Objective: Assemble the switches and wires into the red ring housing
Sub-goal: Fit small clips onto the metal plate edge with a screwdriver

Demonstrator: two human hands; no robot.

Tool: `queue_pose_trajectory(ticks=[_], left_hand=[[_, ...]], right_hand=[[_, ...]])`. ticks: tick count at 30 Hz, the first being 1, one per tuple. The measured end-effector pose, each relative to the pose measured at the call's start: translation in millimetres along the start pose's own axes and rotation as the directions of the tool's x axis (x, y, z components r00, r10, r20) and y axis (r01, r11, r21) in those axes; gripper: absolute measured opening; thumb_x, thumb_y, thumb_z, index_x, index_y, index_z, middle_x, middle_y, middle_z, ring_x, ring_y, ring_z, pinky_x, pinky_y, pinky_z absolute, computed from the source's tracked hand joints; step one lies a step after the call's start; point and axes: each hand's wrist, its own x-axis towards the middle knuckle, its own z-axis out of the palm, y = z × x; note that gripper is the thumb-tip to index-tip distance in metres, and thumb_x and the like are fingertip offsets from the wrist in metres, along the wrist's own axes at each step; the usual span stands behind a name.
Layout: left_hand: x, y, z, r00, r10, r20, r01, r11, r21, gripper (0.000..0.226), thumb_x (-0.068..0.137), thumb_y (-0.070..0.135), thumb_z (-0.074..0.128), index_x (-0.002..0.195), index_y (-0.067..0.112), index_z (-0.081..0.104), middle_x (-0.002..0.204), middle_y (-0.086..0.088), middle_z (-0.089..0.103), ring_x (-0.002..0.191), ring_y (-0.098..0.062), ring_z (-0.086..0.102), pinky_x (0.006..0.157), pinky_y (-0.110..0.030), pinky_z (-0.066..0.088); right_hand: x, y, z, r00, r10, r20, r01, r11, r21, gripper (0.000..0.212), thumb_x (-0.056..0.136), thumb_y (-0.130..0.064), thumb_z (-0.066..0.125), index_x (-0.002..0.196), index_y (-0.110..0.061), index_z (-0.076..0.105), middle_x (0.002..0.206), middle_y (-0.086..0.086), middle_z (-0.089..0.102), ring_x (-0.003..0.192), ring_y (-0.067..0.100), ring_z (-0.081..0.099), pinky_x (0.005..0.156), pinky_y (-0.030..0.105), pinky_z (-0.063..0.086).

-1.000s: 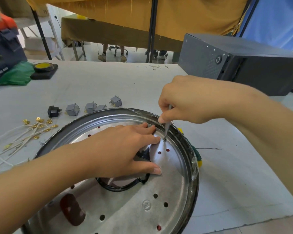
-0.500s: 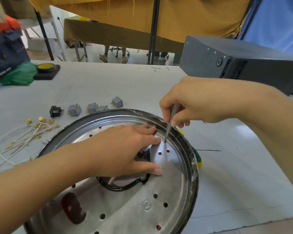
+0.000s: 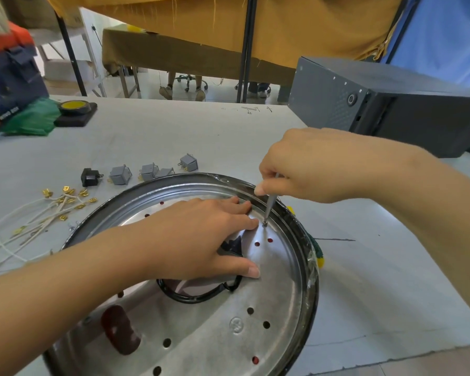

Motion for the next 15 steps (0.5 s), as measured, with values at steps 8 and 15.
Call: queue_pose_trajectory(ticks=[8, 15], left_hand=[[0.0, -0.2, 1.1, 1.000, 0.002, -0.010, -0.002, 1.000, 0.005, 0.077, 0.070, 0.082, 0.027, 0.123, 0.030, 0.050, 0.134, 0.008, 0.047, 0.124, -0.012, 0.041, 0.093, -0.043, 0.047], [0.1, -0.1, 0.7, 1.000, 0.005, -0.005, -0.005, 1.000, 0.003, 0.076, 0.070, 0.081, 0.026, 0.124, 0.032, 0.049, 0.137, 0.010, 0.044, 0.124, -0.009, 0.039, 0.094, -0.041, 0.047]], right_hand=[[-1.2, -0.6, -5.8, 0.996, -0.082, 0.039, 0.076, 0.987, 0.138, 0.013, 0.088, -0.020, 0.064, 0.077, -0.027, 0.062, 0.060, -0.015, 0.056, 0.064, -0.001, 0.056, 0.054, 0.011, 0.034], [6.3, -5.2, -5.4, 0.999, -0.034, 0.017, 0.033, 0.999, 0.012, 0.030, 0.091, -0.033, 0.058, 0.072, -0.011, 0.062, 0.051, -0.002, 0.050, 0.054, 0.016, 0.043, 0.048, 0.027, 0.034]])
